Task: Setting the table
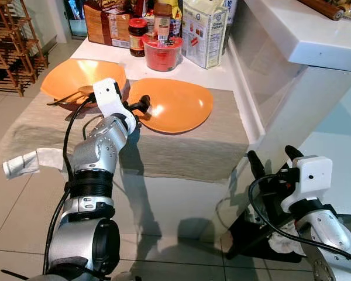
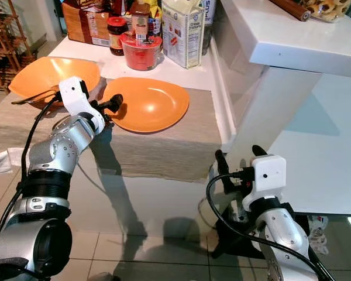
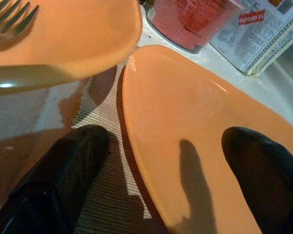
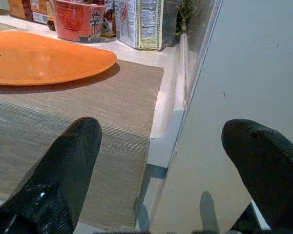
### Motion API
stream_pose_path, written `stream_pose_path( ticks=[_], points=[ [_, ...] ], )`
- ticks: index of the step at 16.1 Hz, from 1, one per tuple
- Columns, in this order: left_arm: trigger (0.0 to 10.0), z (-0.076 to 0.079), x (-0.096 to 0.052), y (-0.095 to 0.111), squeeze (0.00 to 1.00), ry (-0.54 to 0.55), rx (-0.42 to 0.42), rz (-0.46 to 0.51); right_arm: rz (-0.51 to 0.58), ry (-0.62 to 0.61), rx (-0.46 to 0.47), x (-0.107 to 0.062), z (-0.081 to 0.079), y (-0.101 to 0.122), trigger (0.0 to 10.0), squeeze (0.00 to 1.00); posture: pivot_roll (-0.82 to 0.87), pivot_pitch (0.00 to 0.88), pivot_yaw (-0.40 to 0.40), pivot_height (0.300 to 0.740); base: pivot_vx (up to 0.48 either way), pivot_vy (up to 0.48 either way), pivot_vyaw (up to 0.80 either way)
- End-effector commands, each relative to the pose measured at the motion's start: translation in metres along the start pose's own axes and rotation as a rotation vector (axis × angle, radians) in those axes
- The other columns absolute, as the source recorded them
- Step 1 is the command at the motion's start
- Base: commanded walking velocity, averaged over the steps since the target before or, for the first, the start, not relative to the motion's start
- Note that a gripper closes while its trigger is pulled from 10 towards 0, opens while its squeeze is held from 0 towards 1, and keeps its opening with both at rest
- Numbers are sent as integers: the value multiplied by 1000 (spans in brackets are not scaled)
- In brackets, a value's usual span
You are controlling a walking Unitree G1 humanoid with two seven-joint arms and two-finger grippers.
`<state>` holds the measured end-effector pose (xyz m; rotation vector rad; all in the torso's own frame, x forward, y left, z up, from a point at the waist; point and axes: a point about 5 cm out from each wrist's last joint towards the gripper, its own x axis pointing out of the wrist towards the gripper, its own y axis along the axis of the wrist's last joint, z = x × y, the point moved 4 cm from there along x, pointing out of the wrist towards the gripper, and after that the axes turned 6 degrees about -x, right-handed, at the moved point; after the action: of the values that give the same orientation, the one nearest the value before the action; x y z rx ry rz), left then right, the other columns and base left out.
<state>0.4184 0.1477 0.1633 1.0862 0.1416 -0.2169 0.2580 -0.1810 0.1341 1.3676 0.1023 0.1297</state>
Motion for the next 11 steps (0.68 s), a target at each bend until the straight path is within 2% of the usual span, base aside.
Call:
stream_pose_path(
  ticks=[1,3,4,5,6,7,10,11],
  points=[
    [10000,0,1,-13,0,-2,19,-61,16,12,3,0,-2,6,10000,0,-114,0,-94,740,0,0,0],
    [10000,-3,0,-14,0,-1,37,-75,33,18,13,5,-4,10,10000,0,-103,0,-93,740,0,0,0],
    [10000,-7,-1,-11,0,8,83,-62,38,20,14,8,-4,10,10000,0,-103,0,-93,740,0,0,0],
    [10000,-9,-1,-7,0,18,140,-37,38,20,14,9,-4,10,10000,0,-90,0,-94,740,0,0,0],
    [10000,-8,-3,3,0,27,278,29,36,21,15,10,-4,9,10000,0,-85,0,-94,740,0,0,0],
    [10000,-2,-6,9,0,17,389,86,34,25,17,10,-5,7,10000,0,-80,0,-94,740,0,0,0],
    [10000,22,-13,6,0,-65,473,150,31,33,25,11,-9,5,10000,0,-72,0,-94,740,0,0,0],
    [10000,36,-17,7,0,-144,497,194,32,35,29,11,-11,5,10000,0,-68,0,-93,740,0,0,0]
  ],
)
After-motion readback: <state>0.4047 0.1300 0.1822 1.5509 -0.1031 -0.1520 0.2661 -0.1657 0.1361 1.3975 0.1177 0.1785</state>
